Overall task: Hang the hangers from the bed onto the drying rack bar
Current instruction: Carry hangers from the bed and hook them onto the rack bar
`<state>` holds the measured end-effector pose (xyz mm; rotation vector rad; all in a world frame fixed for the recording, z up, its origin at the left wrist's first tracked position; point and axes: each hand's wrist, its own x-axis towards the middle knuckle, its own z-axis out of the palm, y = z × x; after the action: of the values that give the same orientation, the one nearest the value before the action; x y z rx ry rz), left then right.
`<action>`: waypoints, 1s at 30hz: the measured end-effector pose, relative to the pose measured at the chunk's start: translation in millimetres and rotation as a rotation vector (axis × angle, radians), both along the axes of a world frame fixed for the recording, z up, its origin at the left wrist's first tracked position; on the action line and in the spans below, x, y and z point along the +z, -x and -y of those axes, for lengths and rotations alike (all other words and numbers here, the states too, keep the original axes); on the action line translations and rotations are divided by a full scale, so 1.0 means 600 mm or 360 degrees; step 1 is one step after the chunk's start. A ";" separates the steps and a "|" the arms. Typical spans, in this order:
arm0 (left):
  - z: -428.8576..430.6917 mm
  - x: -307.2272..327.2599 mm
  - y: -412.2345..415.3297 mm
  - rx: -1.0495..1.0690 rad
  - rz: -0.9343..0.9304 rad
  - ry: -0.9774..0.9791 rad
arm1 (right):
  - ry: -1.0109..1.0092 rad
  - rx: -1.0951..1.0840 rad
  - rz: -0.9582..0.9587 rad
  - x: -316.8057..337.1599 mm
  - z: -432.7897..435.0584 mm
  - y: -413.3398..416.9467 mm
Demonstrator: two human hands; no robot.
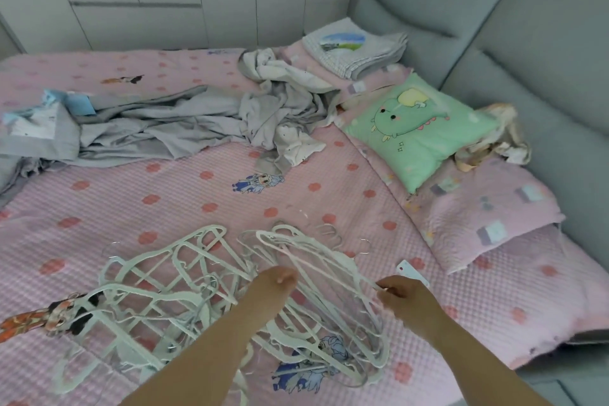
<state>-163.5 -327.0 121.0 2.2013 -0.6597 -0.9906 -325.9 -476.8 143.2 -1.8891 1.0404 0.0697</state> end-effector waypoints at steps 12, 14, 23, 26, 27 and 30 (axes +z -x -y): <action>0.043 0.119 0.151 -0.0099 -0.0544 0.0441 | 0.0263 -0.0341 0.0161 0.098 -0.237 0.123; 0.043 0.140 0.203 -0.0292 -0.0507 0.0443 | 0.0302 -0.0461 0.0134 0.112 -0.270 0.170; 0.014 0.273 0.456 -0.1536 -0.0071 0.0704 | 0.0963 -0.1434 -0.0110 0.229 -0.377 0.454; -0.027 0.323 0.556 -0.1895 0.0031 0.0806 | 0.1326 -0.1719 -0.0308 0.279 -0.435 0.572; -0.048 0.338 0.591 -0.2015 0.0064 0.0815 | 0.1424 -0.1788 -0.0407 0.295 -0.461 0.611; -0.116 0.372 0.700 -0.2345 0.0115 0.0886 | 0.1483 -0.1825 -0.0756 0.329 -0.553 0.729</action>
<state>-583.6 -257.6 343.9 1.0106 -2.3658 -1.0871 -763.5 -145.0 340.7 -1.7146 2.6725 -0.7772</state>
